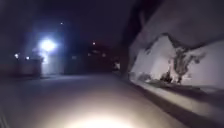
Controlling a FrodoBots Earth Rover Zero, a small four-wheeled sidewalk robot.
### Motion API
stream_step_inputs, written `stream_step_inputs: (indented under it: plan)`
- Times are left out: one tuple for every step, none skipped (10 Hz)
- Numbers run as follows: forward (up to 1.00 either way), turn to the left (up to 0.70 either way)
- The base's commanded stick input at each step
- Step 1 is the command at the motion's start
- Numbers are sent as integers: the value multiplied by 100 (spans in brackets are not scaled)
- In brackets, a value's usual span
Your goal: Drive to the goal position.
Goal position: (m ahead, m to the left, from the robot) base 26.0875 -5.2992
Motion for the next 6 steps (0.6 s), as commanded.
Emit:
stream_step_inputs:
  plan:
    - [70, 0]
    - [70, 0]
    - [70, 0]
    - [70, -8]
    - [70, -24]
    - [70, -35]
